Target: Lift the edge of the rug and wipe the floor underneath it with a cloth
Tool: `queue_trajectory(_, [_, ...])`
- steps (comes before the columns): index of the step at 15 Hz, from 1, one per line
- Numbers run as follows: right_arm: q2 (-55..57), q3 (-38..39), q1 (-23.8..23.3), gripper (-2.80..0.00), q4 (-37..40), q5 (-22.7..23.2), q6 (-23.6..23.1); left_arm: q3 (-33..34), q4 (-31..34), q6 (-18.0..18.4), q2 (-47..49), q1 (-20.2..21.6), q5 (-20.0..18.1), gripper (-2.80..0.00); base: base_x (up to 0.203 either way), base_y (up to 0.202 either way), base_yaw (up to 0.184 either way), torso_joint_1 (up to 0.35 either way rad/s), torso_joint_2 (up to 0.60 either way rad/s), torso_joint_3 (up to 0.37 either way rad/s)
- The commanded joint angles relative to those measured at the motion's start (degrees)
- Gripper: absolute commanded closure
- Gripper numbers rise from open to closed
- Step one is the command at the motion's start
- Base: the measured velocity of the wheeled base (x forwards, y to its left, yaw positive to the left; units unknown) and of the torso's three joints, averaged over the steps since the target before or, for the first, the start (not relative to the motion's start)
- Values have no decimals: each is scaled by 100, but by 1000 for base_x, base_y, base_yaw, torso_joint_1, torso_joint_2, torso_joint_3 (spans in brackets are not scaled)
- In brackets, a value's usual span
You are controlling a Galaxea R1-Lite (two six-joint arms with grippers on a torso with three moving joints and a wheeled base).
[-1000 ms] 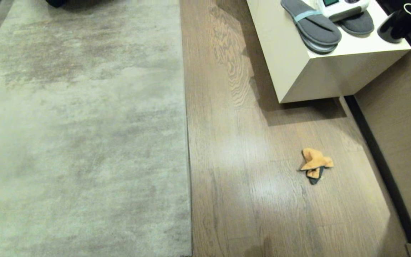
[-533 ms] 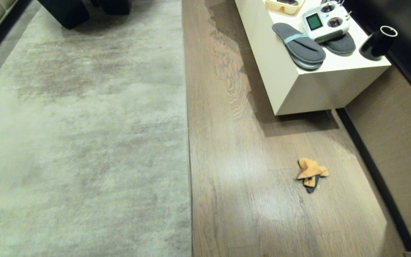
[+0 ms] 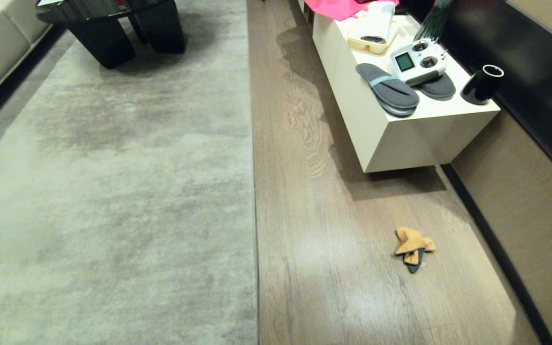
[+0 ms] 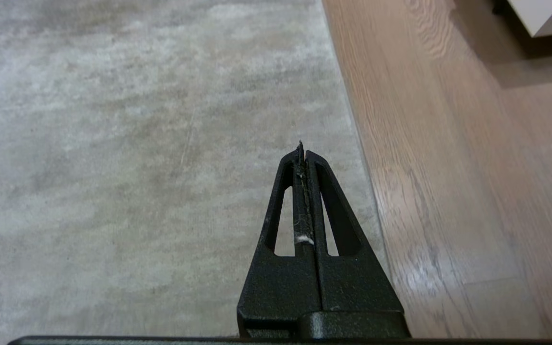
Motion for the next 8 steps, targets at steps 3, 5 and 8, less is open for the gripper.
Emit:
queue_trajectory(3, [7,0,1,0,-5,-2,-2,0,0,2,0,0,0,0,0,0,0,1,3,202])
queue_trajectory(5, [7,0,1,0,-5,-2,-2,0,0,2,0,0,0,0,0,0,0,-2,0,201])
queue_trajectory(8, [7,0,1,0,-5,-2,-2,0,0,2,0,0,0,0,0,0,0,2,1,208])
